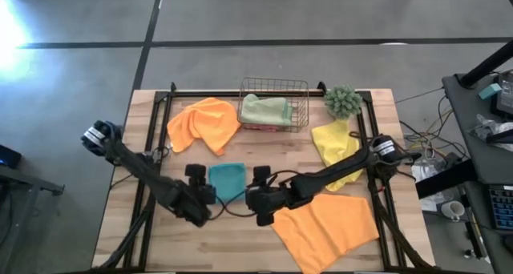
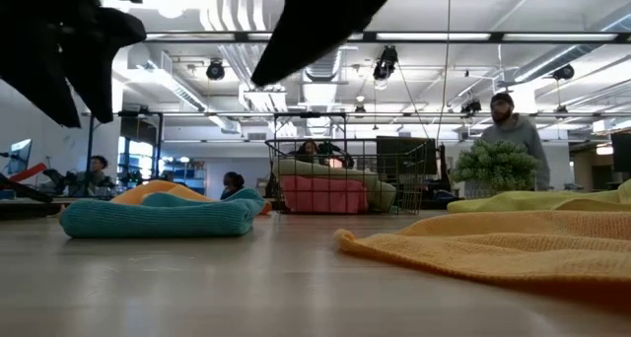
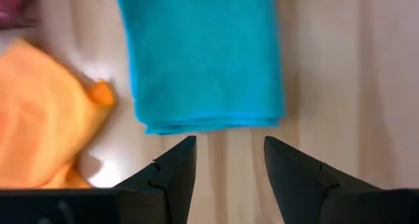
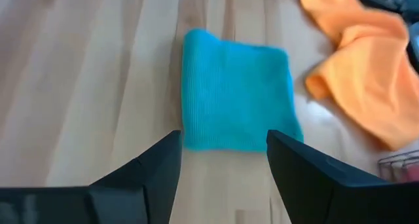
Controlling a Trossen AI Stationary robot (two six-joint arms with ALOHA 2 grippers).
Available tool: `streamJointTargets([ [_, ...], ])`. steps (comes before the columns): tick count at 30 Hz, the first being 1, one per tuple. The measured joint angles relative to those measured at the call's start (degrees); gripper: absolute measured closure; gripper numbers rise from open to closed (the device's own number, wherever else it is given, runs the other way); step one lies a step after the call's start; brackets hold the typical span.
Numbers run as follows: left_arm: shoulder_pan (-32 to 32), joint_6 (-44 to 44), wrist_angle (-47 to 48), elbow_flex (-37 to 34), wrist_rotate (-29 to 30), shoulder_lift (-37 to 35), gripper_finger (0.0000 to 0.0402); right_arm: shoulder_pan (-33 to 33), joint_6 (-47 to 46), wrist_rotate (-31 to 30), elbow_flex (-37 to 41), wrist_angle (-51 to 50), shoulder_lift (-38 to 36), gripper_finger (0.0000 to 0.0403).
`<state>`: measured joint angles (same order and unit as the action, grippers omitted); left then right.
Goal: Fold microfiber towels
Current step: Stack the folded blue microfiber cloth on top of the folded green microfiber cloth
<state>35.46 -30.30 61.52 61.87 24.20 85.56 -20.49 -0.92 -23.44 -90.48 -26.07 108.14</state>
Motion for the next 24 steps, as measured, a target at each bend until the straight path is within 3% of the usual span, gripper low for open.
streamJointTargets([
  [3, 1.68, -2.85, -1.57, 0.0, 3.47, 2.2, 0.0237, -0.02, -0.56, -0.13, 0.0, 0.91, 2.28, 0.0188],
  [13, 2.73, -3.78, -16.11, -3.84, 4.62, 3.69, 0.0237, 0.5, 0.57, 0.34, -2.12, 5.21, 10.41, 0.0188],
  [18, 2.73, -3.81, -23.35, -8.74, 3.96, 3.69, 0.0237, 0.76, 4.77, 1.0, -6.89, 5.34, 15.34, 0.0188],
  [24, 2.7, -2.62, -23.92, -10.63, 3.73, 3.88, 0.0237, 1.33, 5.87, 0.91, -15.29, 0.24, 21.74, 0.0188],
])
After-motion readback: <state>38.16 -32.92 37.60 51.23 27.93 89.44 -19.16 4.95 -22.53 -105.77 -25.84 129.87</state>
